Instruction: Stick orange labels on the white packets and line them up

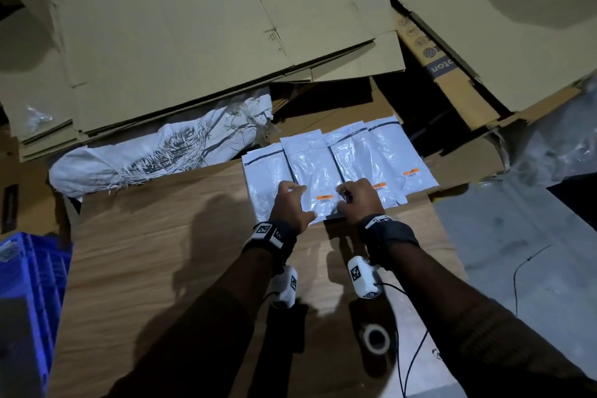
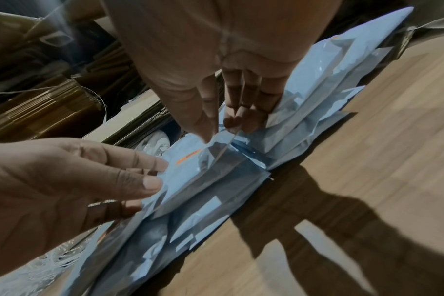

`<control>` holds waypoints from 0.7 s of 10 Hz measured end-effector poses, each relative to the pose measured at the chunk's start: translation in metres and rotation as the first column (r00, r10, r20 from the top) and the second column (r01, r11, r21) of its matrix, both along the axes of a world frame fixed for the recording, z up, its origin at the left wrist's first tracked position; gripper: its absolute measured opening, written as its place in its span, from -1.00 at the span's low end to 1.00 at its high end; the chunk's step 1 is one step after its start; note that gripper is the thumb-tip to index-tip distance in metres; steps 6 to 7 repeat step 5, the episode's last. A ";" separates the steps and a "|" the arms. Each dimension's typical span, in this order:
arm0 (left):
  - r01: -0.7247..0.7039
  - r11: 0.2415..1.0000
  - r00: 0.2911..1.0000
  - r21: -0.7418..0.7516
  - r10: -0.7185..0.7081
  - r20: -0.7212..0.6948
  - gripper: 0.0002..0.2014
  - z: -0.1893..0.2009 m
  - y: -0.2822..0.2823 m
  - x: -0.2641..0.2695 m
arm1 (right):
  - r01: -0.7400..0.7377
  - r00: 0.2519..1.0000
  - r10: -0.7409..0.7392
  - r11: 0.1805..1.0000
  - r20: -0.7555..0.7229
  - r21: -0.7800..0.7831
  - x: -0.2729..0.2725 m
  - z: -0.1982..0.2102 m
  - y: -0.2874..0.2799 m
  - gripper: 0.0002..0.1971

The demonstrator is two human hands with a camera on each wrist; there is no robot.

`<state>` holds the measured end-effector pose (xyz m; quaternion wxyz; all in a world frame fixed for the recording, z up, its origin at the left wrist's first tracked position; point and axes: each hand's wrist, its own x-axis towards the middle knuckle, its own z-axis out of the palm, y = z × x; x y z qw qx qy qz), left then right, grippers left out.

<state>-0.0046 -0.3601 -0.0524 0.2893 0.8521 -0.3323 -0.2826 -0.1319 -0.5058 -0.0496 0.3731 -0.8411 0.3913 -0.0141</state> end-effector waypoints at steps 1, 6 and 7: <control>0.036 0.999 0.999 0.027 -0.036 0.019 -0.28 -0.002 -0.002 0.003 | 0.001 1.000 -0.001 1.000 0.003 0.021 0.000 -0.003 -0.001 -0.72; 0.031 0.999 0.999 -0.011 -0.030 0.043 -0.26 0.005 -0.001 -0.001 | 0.004 0.998 -0.009 0.996 0.059 0.085 0.001 -0.006 -0.001 -0.96; 0.031 0.999 0.999 -0.011 -0.030 0.043 -0.26 0.005 -0.001 -0.001 | 0.004 0.998 -0.009 0.996 0.059 0.085 0.001 -0.006 -0.001 -0.96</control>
